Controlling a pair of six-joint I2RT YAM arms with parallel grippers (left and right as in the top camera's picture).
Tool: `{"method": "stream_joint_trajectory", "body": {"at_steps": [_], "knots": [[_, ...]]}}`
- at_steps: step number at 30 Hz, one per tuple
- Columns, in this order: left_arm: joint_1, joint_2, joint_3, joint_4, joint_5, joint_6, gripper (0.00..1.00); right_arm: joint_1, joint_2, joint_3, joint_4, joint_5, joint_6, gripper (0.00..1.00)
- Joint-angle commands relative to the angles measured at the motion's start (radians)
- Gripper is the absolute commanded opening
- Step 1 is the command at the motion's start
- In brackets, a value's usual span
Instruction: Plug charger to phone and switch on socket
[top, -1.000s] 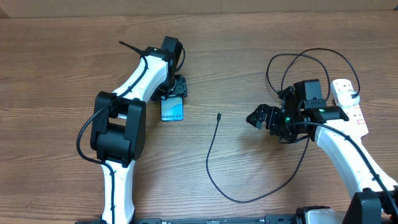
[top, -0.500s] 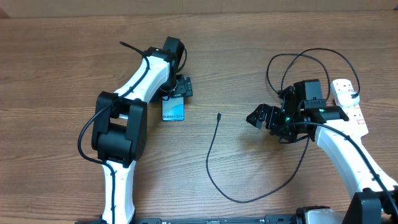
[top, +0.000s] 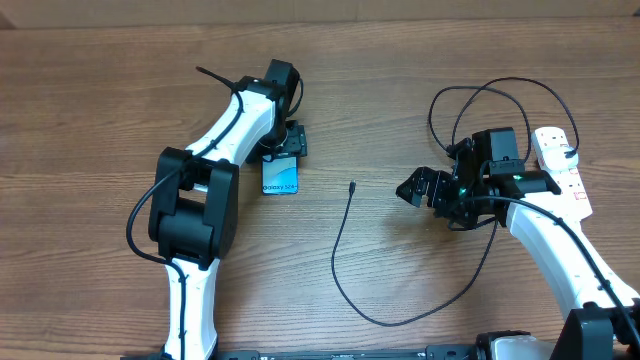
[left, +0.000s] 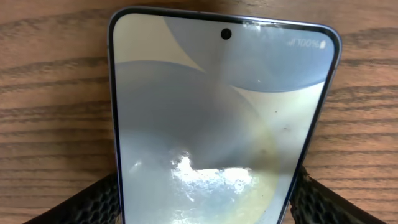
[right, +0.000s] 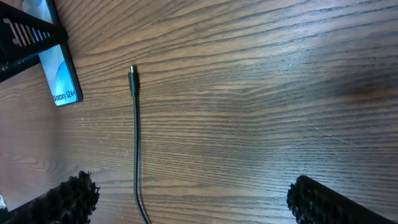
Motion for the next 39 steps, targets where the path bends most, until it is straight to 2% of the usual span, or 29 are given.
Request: {"method": "stream_joint_trajectory", "body": {"at_steps": [1, 12, 19, 24, 32, 35, 39], "knots": [[-0.015, 0.089, -0.056, -0.006, 0.029, 0.048, 0.79, 0.003, 0.002, 0.015, 0.000, -0.005, 0.003, 1.00], [-0.006, 0.089, -0.056, -0.023, 0.274, 0.185, 0.74, 0.004, 0.002, 0.015, 0.002, -0.125, -0.008, 1.00], [-0.006, 0.089, -0.056, -0.025, 0.287, 0.193, 0.73, 0.012, 0.009, 0.015, 0.018, -0.138, -0.007, 1.00], [-0.005, 0.089, -0.056, -0.027, 0.351, 0.238, 0.72, 0.047, 0.034, 0.015, 0.039, -0.167, -0.007, 1.00], [-0.005, 0.089, -0.056, -0.047, 0.361, 0.256, 0.73, 0.170, 0.099, 0.015, 0.182, -0.190, 0.051, 1.00], [-0.005, 0.089, -0.056, -0.055, 0.360, 0.266, 0.73, 0.237, 0.125, 0.015, 0.280, -0.189, 0.066, 1.00], [-0.005, 0.089, -0.056, -0.062, 0.360, 0.267, 0.74, 0.329, 0.169, 0.015, 0.438, -0.152, 0.157, 1.00]]}}
